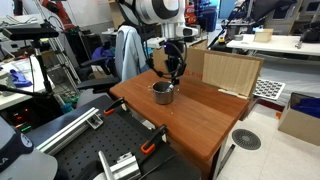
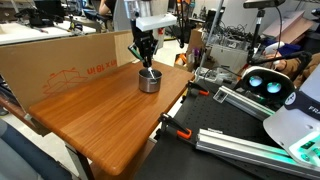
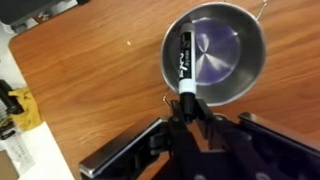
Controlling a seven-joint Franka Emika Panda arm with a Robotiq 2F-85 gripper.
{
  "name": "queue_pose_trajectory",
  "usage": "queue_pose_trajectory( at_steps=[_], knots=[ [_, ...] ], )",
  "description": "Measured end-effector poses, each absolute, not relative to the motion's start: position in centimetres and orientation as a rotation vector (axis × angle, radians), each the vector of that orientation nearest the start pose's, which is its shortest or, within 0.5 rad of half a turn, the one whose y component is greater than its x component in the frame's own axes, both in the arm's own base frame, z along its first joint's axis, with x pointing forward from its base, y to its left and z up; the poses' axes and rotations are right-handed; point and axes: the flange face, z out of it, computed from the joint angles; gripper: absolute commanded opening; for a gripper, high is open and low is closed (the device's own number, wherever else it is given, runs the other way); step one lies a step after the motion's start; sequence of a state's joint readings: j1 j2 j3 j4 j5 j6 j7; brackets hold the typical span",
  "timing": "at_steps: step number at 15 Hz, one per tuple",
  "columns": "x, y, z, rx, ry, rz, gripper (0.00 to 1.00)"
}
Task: Pick up the marker from the cup and put it on the table
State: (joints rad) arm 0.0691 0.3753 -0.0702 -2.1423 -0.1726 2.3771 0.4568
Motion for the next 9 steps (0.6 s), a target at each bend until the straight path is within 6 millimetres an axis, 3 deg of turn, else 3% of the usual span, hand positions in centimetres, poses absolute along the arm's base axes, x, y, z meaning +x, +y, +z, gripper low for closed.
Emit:
queue_pose_trajectory(
  at_steps=[5,9],
  knots=[
    [55.9,-0.3,22.5,-3.254,0.530,0.136,0.05],
    [56.3,-0.2,25.7,-3.214,0.552,0.009,0.05]
  ],
)
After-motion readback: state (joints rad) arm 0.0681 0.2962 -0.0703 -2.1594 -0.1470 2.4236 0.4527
